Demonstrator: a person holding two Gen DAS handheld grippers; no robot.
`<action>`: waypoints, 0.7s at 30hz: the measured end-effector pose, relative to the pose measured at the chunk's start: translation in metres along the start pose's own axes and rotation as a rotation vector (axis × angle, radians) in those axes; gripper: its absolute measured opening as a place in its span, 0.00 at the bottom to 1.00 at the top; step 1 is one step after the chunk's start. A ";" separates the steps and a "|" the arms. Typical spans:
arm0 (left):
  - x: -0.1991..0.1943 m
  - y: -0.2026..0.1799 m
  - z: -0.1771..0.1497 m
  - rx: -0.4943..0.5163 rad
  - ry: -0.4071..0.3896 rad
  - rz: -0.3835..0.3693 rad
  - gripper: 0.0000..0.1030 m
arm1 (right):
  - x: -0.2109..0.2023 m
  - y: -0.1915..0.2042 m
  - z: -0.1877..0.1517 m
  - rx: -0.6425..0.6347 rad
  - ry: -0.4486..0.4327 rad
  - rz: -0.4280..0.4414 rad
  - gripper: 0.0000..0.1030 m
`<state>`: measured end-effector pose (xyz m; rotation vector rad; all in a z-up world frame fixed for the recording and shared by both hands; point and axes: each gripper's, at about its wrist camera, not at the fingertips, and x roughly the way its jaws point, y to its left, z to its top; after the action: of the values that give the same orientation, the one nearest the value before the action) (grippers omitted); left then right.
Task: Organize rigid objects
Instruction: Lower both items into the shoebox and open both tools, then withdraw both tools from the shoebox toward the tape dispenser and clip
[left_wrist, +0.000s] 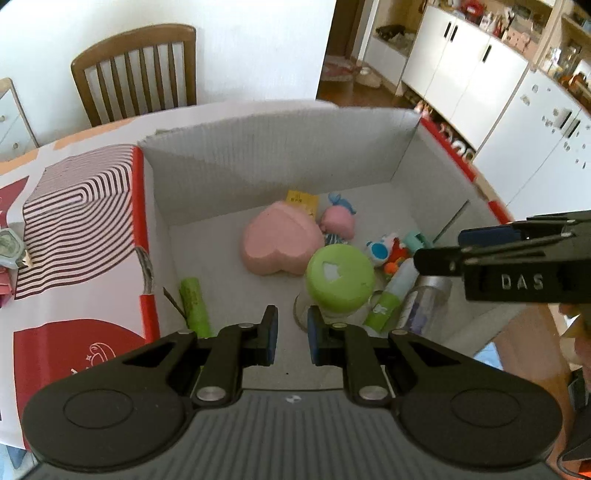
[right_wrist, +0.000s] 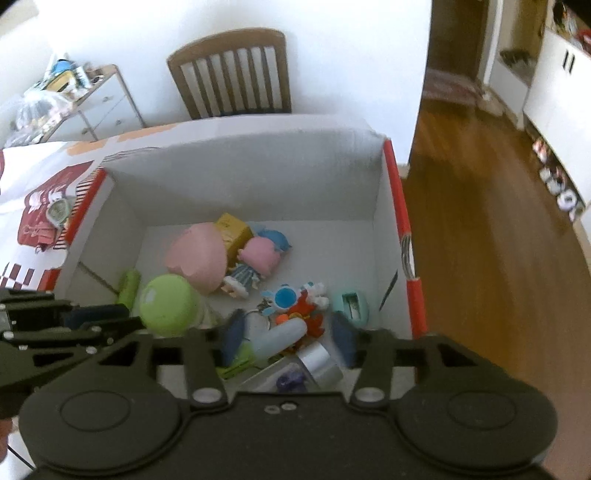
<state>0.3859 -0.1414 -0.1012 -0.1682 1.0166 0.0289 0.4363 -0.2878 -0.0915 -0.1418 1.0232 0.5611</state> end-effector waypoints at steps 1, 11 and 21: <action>-0.006 0.000 -0.001 -0.002 -0.014 -0.003 0.15 | -0.005 0.002 -0.001 -0.013 -0.017 -0.003 0.60; -0.064 -0.001 -0.008 -0.024 -0.131 -0.010 0.15 | -0.053 0.020 -0.011 -0.086 -0.088 0.049 0.69; -0.109 0.003 -0.025 -0.053 -0.207 -0.007 0.15 | -0.092 0.048 -0.023 -0.143 -0.153 0.094 0.74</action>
<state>0.3065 -0.1362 -0.0219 -0.2130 0.8088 0.0658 0.3581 -0.2896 -0.0189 -0.1749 0.8437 0.7204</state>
